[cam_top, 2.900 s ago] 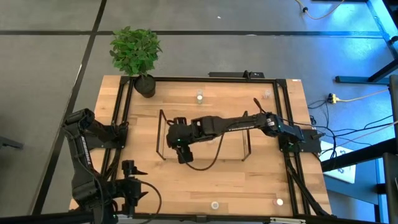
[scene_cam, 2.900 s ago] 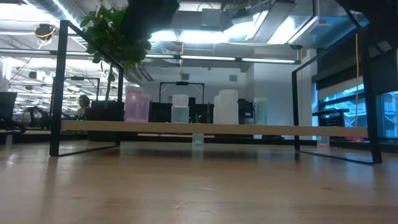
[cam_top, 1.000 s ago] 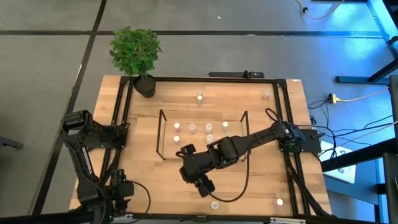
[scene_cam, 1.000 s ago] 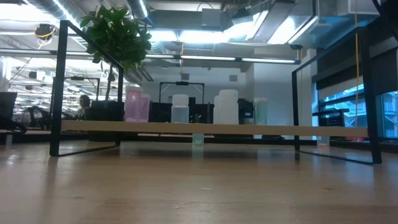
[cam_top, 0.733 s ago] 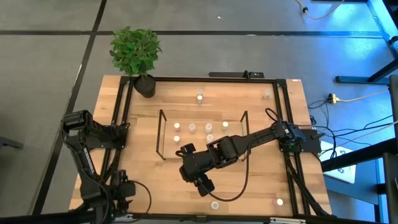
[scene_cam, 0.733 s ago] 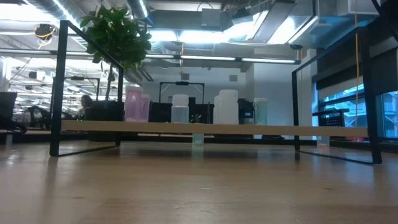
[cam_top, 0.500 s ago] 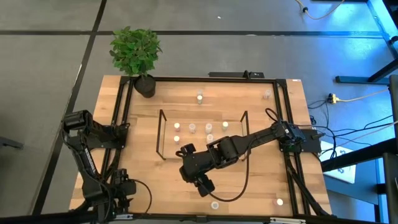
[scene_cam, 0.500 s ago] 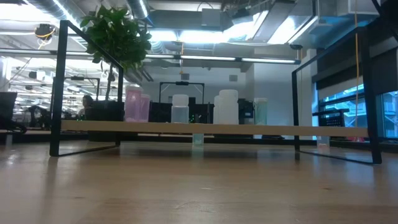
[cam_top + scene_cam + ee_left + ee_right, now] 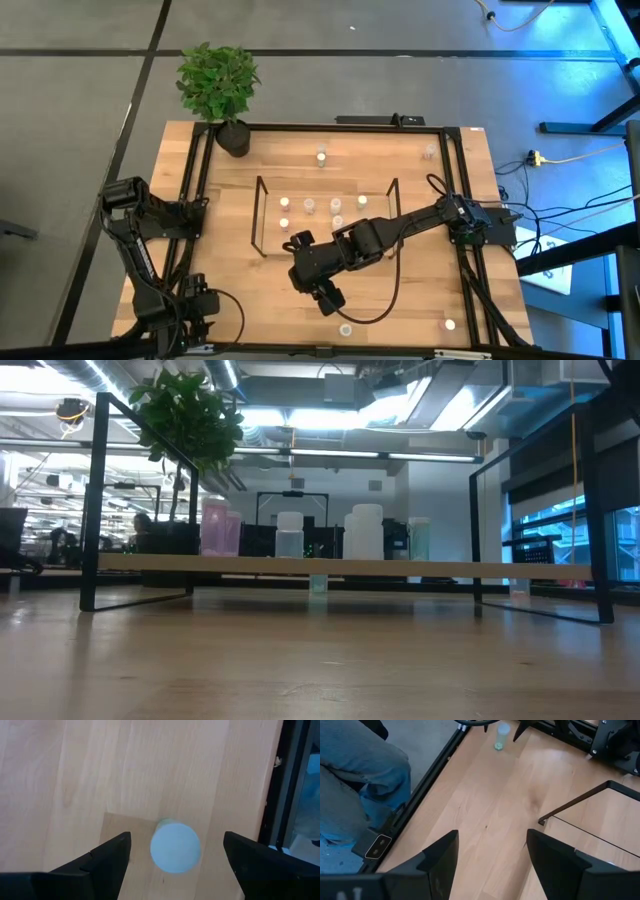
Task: Pick and place medicine bottles onto shelf by color
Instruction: Put the bottom blue pill bottle on the shelf aligned with the other blue pill bottles
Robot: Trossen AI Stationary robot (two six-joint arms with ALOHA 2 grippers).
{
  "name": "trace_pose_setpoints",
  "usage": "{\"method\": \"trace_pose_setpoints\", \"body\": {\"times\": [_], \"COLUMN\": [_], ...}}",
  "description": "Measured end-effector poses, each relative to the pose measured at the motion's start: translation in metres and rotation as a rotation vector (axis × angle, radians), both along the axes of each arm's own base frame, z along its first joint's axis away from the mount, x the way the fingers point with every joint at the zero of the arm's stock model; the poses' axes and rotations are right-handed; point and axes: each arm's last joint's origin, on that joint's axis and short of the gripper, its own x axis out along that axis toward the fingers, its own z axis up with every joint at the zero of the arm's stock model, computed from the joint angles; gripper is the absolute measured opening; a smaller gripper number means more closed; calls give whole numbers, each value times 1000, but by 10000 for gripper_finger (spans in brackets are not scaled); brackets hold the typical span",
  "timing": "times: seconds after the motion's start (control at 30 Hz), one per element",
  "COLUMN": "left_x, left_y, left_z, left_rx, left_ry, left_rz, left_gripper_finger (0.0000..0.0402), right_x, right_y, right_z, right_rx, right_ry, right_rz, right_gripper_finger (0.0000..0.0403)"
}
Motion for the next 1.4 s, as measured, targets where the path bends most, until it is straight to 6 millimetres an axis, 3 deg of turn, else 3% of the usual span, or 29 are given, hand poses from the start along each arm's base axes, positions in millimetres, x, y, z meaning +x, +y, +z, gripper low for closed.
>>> {"method": "trace_pose_setpoints", "body": {"times": [0.43, 1.13, 1.4], "left_x": [0, 6, 14], "left_y": [0, 1, 4], "left_z": [0, 0, 0], "left_rx": [0, -11, -13], "left_ry": [1, 0, -1], "left_rz": [0, 22, 51], "left_gripper_finger": [277, 103, 89], "right_x": [0, -1, -6], "right_y": [0, -1, -2], "right_z": [0, -2, -5], "right_rx": [0, -7, -29], "right_ry": [0, 21, 75], "right_rz": [0, -3, -3], "right_gripper_finger": [236, 236, 236]}}
